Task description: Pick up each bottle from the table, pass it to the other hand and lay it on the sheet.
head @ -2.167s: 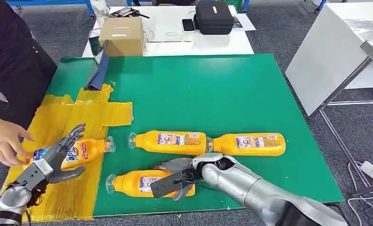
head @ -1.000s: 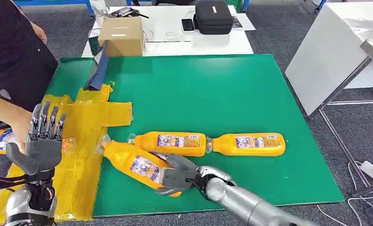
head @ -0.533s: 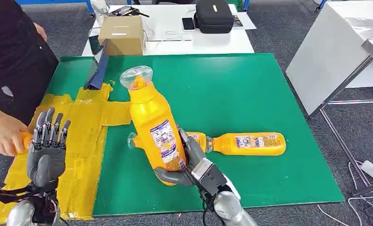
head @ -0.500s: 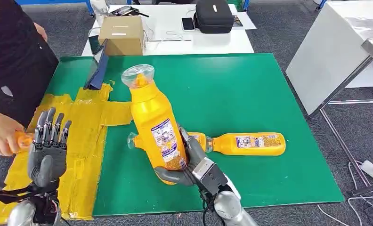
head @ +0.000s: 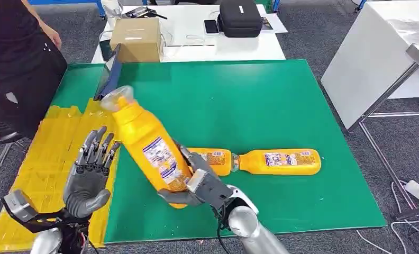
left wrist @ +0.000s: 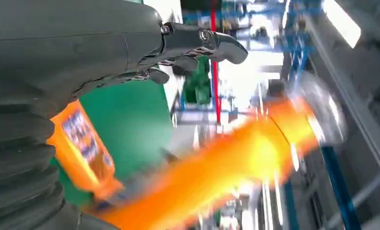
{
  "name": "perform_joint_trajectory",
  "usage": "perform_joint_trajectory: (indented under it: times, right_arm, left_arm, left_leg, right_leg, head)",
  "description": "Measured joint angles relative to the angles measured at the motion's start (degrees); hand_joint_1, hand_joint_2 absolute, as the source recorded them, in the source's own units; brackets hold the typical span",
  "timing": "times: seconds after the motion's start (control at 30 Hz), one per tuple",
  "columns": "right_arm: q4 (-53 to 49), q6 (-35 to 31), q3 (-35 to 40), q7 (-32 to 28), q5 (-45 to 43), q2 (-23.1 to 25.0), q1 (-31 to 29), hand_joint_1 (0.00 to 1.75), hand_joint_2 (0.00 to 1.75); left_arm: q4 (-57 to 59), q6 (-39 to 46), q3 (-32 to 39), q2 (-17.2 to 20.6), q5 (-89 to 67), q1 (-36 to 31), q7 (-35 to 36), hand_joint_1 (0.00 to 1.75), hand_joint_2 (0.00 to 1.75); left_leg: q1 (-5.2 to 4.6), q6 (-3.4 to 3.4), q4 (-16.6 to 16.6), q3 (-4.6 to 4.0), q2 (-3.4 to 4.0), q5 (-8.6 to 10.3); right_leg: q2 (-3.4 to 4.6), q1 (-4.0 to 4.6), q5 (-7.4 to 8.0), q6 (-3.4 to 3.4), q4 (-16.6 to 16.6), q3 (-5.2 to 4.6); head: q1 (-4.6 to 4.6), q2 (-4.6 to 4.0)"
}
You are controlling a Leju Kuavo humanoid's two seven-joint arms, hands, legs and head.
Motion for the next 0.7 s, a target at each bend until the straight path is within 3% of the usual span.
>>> perform_joint_trajectory:
  times: [0.4, 0.7]
  right_arm:
    - [16.2, 1.9, 12.2, 2.3, 1.6, 2.9, -10.3, 1.75, 1.75]
    - [20.6, 1.2, 20.8, 3.3, 3.7, 3.8, -12.0, 1.75, 1.75]
  left_arm:
    - [2.4, -4.3, -4.1, 3.2, 8.7, -0.4, 3.8, 0.00, 1.75]
    - [5.2, -4.7, -4.2, 5.7, 8.1, -0.1, 5.9, 0.00, 1.75]
  left_leg:
    - [0.01, -0.06, 0.0, 0.01, 0.01, 0.04]
    - [0.00, -0.06, 0.0, 0.01, 0.03, 0.04]
  right_leg:
    - [0.01, 0.01, -0.01, -0.01, 0.1, -0.07]
    - [0.05, 0.01, -0.01, -0.01, 0.1, -0.10]
  head:
    - [-0.02, 0.00]
    - [-0.02, 0.00]
